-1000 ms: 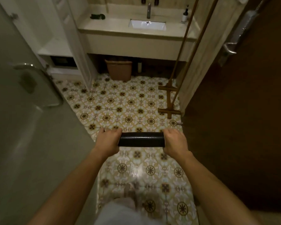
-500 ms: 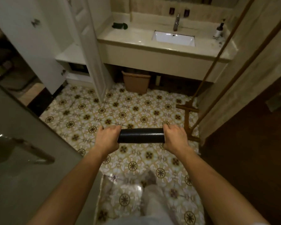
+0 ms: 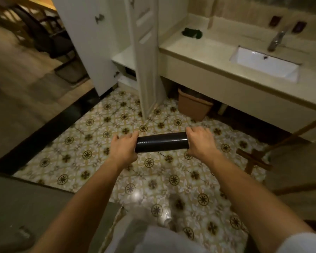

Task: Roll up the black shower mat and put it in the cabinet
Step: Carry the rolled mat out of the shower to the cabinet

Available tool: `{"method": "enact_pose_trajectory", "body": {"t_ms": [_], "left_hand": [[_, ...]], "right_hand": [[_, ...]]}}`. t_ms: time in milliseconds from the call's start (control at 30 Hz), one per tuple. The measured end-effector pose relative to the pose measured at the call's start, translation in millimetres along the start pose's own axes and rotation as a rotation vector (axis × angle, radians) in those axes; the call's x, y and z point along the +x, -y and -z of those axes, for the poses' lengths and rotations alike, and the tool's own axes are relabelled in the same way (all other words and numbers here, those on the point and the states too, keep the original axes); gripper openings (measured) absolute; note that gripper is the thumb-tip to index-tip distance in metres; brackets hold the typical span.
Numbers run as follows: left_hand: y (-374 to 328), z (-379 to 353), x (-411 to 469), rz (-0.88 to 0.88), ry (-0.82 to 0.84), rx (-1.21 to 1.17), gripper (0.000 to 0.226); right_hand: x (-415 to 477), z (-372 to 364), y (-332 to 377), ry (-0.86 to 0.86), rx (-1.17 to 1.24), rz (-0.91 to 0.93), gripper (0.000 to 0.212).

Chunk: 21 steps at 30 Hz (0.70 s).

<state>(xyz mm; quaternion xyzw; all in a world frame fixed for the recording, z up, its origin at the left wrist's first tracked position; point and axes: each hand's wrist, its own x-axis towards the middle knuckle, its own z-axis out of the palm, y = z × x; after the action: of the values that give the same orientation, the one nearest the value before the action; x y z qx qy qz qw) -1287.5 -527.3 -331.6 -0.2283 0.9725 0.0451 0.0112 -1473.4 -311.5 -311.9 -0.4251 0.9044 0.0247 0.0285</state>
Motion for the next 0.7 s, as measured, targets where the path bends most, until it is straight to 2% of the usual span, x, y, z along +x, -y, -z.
{"method": "enact_pose_trajectory", "body": {"t_ms": [267, 367, 500, 700], "left_hand": [[96, -2, 100, 0.148, 0.036, 0.002, 0.044], [143, -3, 139, 0.197, 0.019, 0.013, 0.049], [208, 6, 190, 0.299, 0.022, -0.032, 0.070], [304, 30, 272, 0.340, 0.031, -0.039, 0.063]], "right_hand": [[169, 3, 39, 0.035, -0.001, 0.180, 0.059], [234, 7, 65, 0.035, 0.010, 0.218, 0.057], [325, 22, 105, 0.028, -0.011, 0.284, 0.057], [445, 39, 157, 0.023, 0.001, 0.335, 0.057]]}}
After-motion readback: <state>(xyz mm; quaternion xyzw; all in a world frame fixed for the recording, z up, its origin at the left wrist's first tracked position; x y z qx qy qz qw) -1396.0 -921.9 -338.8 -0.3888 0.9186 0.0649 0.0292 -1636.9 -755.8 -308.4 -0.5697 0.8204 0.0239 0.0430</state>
